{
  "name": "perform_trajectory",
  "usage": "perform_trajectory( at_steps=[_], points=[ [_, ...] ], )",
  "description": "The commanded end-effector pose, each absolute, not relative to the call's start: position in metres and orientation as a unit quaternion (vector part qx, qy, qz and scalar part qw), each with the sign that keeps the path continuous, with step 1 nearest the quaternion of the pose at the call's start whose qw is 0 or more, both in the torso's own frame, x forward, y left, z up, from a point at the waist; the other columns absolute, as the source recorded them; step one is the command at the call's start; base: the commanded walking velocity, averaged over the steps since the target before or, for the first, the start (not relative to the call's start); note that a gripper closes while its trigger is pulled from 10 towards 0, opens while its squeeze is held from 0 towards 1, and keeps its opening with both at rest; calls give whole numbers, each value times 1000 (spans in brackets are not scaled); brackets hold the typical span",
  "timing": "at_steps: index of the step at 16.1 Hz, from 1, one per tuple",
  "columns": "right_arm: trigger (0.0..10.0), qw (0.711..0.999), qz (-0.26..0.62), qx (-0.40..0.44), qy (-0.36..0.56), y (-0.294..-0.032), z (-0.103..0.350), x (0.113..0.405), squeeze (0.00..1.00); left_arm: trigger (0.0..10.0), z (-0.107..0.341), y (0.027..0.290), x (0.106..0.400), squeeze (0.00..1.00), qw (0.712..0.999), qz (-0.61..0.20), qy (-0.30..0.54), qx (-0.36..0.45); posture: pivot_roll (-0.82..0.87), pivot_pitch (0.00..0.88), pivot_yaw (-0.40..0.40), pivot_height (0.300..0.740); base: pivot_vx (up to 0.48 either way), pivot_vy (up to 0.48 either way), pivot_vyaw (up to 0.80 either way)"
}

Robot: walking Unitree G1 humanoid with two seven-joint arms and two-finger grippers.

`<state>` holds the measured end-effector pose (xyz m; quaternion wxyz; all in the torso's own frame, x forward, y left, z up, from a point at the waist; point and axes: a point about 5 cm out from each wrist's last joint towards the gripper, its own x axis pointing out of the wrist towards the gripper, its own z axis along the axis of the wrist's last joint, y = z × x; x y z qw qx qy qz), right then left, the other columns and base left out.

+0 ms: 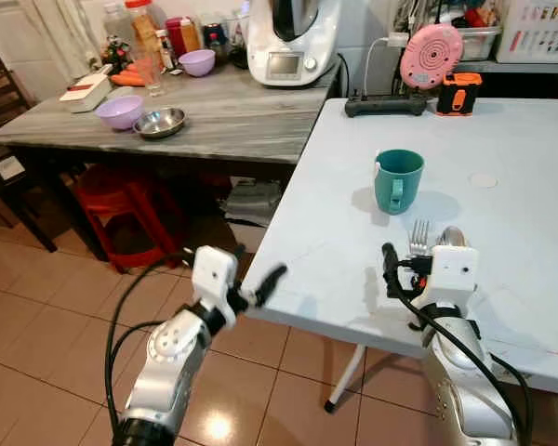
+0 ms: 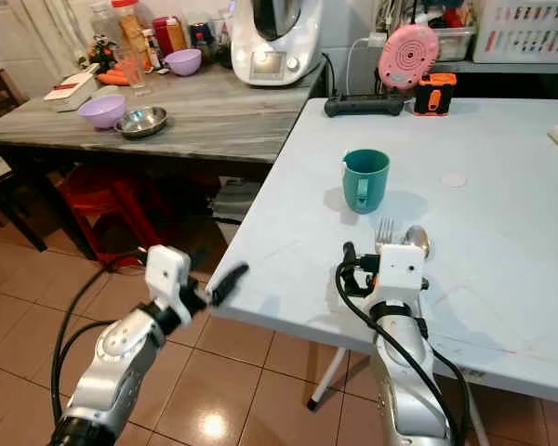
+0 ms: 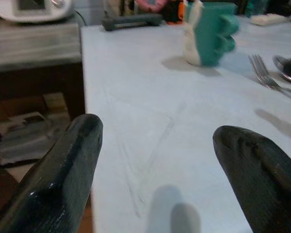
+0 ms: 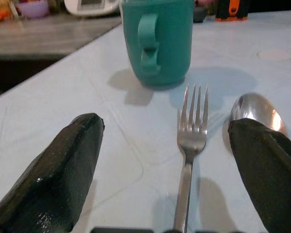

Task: Setting the table

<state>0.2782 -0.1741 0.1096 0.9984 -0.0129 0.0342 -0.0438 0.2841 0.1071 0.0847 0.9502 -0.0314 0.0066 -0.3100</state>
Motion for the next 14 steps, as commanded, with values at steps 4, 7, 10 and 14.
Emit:
perform_trajectory(
  at_steps=[4, 7, 10, 14],
  points=[
    [10000, 996, -63, -9, 62, -179, 104, 281, 0, 10000, 87, 115, 286, 0, 945, -326, 6, -20, -91, 0, 151, 740, 0, 0, 0],
    [10000, 994, -74, -9, 85, -184, 102, 285, 0, 10000, 88, 114, 285, 0, 939, -342, 3, -19, -95, 0, 150, 740, 0, 0, 0],
    [10000, 992, -68, -5, 103, -184, 98, 287, 0, 10000, 88, 113, 285, 0, 938, -347, 3, -18, -94, 0, 151, 740, 0, 0, 0],
    [10000, 992, -56, -1, 110, -179, 102, 293, 0, 10000, 88, 111, 284, 0, 935, -354, 2, -16, -94, 0, 150, 740, 0, 0, 0]
  ],
)
